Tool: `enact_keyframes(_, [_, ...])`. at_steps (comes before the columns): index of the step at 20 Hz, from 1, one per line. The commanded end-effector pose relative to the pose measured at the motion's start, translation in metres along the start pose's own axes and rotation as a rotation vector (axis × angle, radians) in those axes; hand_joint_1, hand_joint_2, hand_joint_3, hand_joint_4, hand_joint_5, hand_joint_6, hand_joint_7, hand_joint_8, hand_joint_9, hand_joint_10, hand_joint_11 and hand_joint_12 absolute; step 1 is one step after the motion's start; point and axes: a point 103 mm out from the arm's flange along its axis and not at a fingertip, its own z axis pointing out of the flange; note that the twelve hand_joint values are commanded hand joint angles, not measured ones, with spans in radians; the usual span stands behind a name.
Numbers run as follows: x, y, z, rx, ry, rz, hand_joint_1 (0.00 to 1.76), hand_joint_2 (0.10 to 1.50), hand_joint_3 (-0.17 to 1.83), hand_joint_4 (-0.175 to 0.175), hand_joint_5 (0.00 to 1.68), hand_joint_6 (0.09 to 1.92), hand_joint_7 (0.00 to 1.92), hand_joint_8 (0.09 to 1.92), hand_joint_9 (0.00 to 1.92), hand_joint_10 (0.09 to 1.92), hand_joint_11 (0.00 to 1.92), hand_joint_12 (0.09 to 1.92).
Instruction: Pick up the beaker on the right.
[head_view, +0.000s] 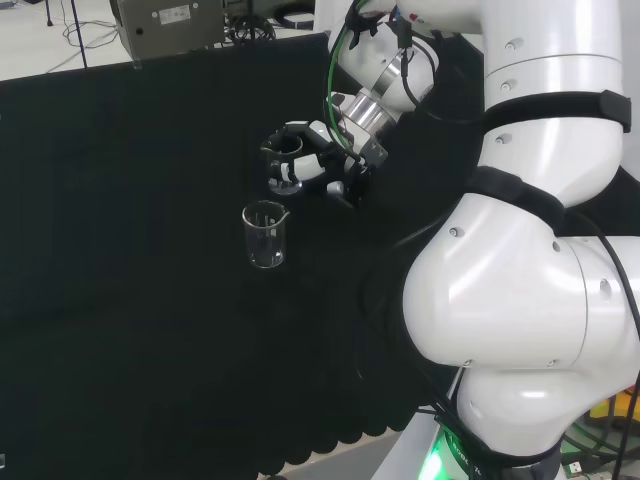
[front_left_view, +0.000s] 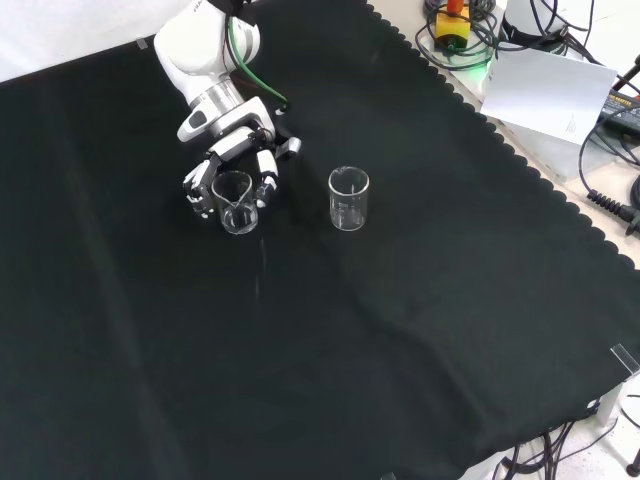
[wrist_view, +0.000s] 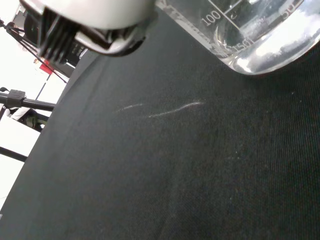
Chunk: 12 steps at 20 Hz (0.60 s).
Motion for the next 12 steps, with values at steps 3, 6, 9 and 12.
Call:
enact_keyframes(3, [0.005, 0.002, -0.003, -0.045, -0.048, 0.05, 1.03, 0.67, 0.6, 0.019, 0.96, 0.84, 0.72, 0.7, 0.78, 0.59, 0.33, 1.35])
enact_keyframes(6, [0.018, 0.004, -0.017, -0.107, -0.116, 0.025, 1.12, 0.76, 0.49, 0.079, 1.2, 0.68, 1.07, 0.6, 1.09, 0.49, 0.79, 1.15])
enact_keyframes(9, [0.032, 0.007, -0.035, -0.142, -0.166, -0.03, 1.15, 0.75, 0.43, 0.06, 1.35, 0.44, 1.32, 0.39, 1.36, 0.27, 1.16, 0.88])
enact_keyframes(12, [0.046, 0.008, -0.053, -0.166, -0.2, -0.076, 1.16, 0.76, 0.39, 0.079, 1.41, 0.31, 1.44, 0.23, 1.49, 0.11, 1.27, 0.79])
